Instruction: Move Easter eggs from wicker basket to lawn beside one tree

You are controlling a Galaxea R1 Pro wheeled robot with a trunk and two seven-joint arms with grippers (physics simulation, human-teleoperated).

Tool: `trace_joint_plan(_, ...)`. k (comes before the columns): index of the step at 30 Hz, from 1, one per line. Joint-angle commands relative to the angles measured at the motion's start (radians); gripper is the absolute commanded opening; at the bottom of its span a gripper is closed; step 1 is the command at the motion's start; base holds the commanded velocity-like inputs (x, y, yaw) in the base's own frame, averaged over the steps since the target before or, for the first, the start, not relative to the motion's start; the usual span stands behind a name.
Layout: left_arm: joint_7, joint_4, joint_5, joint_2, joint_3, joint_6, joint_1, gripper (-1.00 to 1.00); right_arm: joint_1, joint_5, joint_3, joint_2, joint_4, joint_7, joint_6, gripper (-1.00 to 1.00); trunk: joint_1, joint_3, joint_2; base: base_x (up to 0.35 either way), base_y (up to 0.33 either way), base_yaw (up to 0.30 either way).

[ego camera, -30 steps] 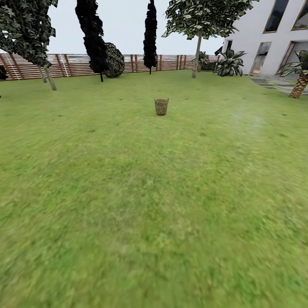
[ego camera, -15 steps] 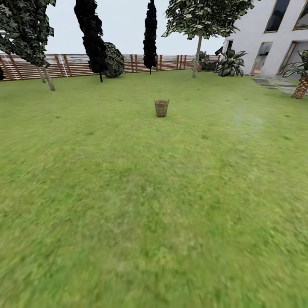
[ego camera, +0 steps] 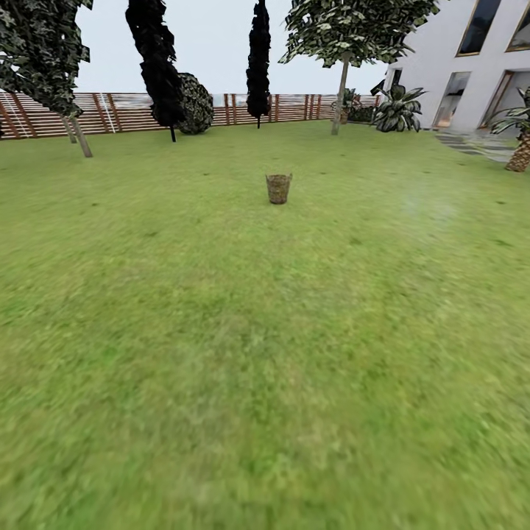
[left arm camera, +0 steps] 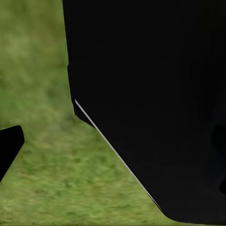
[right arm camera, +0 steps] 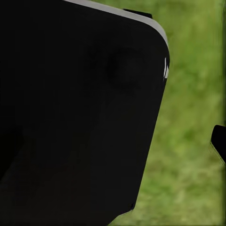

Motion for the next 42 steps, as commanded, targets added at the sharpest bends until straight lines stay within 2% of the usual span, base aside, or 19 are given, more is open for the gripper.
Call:
trace_joint_plan(1,0.000,-0.002,0.001,0.000,0.000,-0.001,0.001,1.00,0.000,0.006,0.001,0.000,0.001,0.000,-0.003,1.00,0.001,-0.001,0.000,0.313,0.000,0.000)
trace_joint_plan(15,0.000,-0.002,0.001,0.000,0.000,-0.001,0.001,1.00,0.000,0.009,0.001,0.003,0.002,0.000,-0.004,1.00,0.001,-0.001,0.000,0.321,0.000,0.000)
trace_joint_plan(27,0.000,-0.002,0.001,0.000,0.000,-0.001,0.001,1.00,0.000,0.010,-0.002,-0.006,-0.014,-0.002,-0.006,1.00,0.001,-0.001,0.000,0.322,0.000,0.000)
trace_joint_plan(42,0.000,-0.002,0.001,0.000,0.000,-0.001,0.001,1.00,0.000,0.008,-0.003,0.002,-0.027,0.000,-0.006,1.00,0.001,0.004,0.000,0.324,0.000,-0.008)
